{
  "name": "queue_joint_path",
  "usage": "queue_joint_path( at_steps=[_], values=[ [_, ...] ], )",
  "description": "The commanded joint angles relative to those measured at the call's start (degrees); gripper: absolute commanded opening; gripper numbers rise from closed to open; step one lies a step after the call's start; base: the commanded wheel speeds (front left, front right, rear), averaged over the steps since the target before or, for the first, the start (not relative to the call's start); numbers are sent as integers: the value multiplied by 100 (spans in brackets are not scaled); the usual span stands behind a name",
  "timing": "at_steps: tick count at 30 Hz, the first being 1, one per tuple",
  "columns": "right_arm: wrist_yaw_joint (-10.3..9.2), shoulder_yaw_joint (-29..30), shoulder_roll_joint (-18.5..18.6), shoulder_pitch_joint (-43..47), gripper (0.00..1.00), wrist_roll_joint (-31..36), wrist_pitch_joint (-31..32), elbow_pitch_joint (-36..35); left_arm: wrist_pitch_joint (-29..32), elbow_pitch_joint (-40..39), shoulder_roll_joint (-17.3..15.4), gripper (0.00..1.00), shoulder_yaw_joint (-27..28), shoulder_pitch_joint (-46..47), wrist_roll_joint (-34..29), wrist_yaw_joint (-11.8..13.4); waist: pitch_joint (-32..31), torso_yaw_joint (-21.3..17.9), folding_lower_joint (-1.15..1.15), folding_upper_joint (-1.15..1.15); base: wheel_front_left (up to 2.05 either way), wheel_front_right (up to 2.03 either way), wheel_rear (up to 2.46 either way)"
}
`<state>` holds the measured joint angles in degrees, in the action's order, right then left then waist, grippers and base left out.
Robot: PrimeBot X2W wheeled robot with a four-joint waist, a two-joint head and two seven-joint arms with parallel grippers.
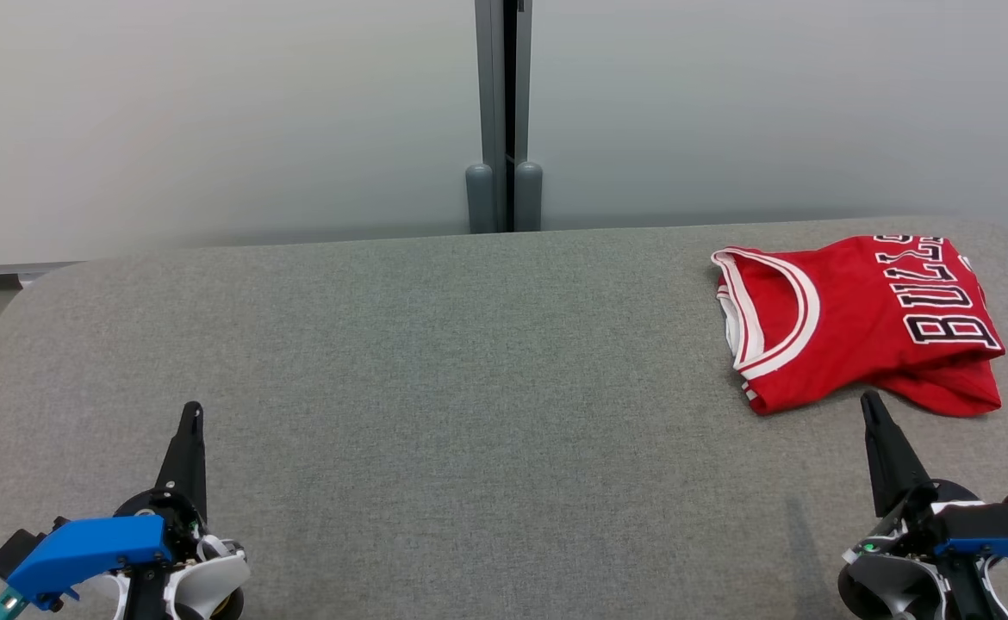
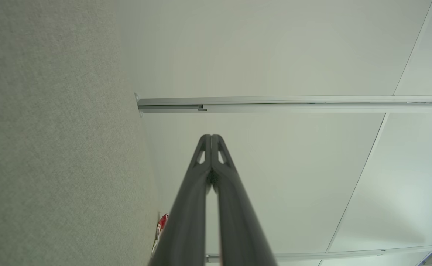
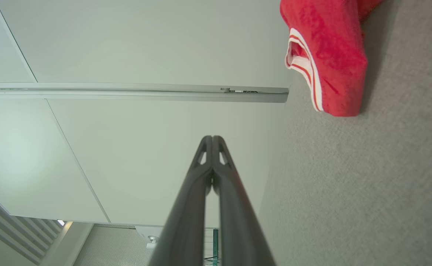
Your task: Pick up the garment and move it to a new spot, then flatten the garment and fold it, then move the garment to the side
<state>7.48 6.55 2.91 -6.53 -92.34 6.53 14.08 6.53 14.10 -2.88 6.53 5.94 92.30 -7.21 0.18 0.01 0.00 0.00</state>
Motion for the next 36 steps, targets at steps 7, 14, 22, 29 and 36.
queue_joint_path(
  at_steps=[7, 14, 22, 29, 36],
  values=[
    [2, 15, -8, 66, 0, -14, 24, -25, 23, -22, 8, 0, 14, 56, 19, -53, 0, -1, 0, 0, 0, 0, 0],
    [2, 15, -8, 66, 0, -14, 23, -24, 23, -22, 8, 0, 14, 55, 19, -52, 0, -1, 0, 0, 0, 0, 0],
    [2, 14, -8, 66, 0, -14, 23, -24, 23, -22, 8, 0, 13, 55, 20, -52, 0, -1, 0, 0, 0, 0, 0],
    [2, 14, -8, 65, 0, -14, 23, -24, 23, -23, 8, 0, 13, 55, 20, -52, 0, -1, 0, 0, 0, 0, 0],
    [2, 14, -8, 65, 0, -15, 22, -24, 22, -23, 8, 0, 13, 55, 20, -52, 0, -1, 0, 0, 0, 0, 0]
  ],
)
